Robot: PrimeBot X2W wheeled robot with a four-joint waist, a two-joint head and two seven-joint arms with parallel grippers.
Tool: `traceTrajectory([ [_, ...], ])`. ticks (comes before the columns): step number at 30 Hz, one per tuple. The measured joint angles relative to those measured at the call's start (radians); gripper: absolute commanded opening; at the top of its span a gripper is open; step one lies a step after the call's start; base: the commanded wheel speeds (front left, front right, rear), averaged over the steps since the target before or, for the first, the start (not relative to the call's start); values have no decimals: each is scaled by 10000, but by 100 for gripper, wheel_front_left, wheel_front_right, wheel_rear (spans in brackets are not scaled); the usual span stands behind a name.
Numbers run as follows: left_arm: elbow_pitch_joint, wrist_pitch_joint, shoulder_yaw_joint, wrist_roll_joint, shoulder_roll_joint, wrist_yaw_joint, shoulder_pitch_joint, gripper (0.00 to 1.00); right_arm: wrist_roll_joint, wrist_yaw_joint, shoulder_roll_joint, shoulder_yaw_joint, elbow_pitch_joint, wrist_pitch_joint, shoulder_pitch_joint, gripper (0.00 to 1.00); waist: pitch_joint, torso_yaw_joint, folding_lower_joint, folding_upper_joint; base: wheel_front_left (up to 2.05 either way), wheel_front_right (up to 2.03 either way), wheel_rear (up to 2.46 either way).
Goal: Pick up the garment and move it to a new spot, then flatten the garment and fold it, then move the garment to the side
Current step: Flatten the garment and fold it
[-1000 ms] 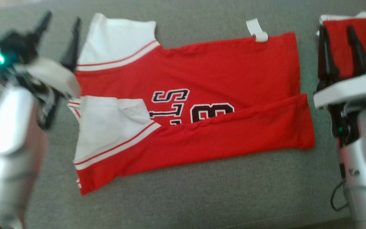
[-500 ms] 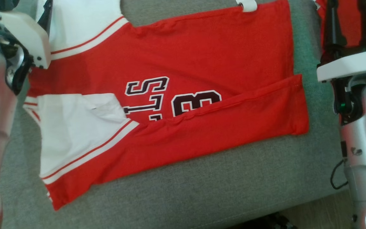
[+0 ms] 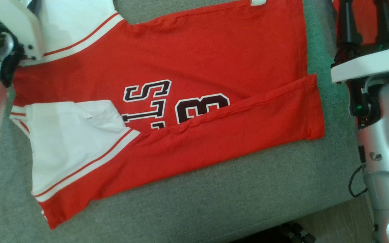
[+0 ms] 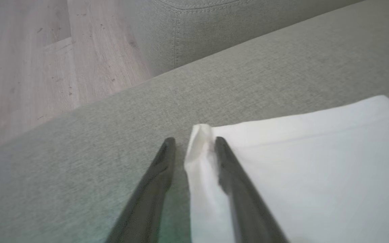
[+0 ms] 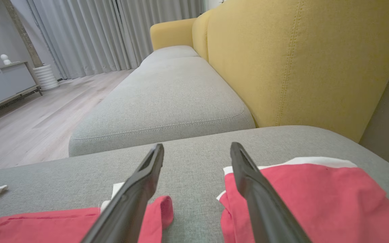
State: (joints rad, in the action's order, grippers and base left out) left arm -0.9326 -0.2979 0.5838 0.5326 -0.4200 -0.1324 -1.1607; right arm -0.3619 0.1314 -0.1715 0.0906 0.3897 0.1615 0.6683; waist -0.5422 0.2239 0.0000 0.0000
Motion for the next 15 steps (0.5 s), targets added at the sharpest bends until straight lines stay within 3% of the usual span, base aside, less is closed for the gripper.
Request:
traceTrajectory([
  [5,56,428,328,591,165,0,67,0,29,0,-169,-44,167,-44,17,100,172,-144,1,0,0,0,0],
  [11,355,2002,328,700,213,0,227,0,107,0,-481,-132,324,-270,22,100,529,-394,-1,0,0,0,0],
  [15,740,3365,293,848,543,12,342,0,23,0,-874,-130,454,-696,27,100,884,-746,-1,0,0,0,0],
])
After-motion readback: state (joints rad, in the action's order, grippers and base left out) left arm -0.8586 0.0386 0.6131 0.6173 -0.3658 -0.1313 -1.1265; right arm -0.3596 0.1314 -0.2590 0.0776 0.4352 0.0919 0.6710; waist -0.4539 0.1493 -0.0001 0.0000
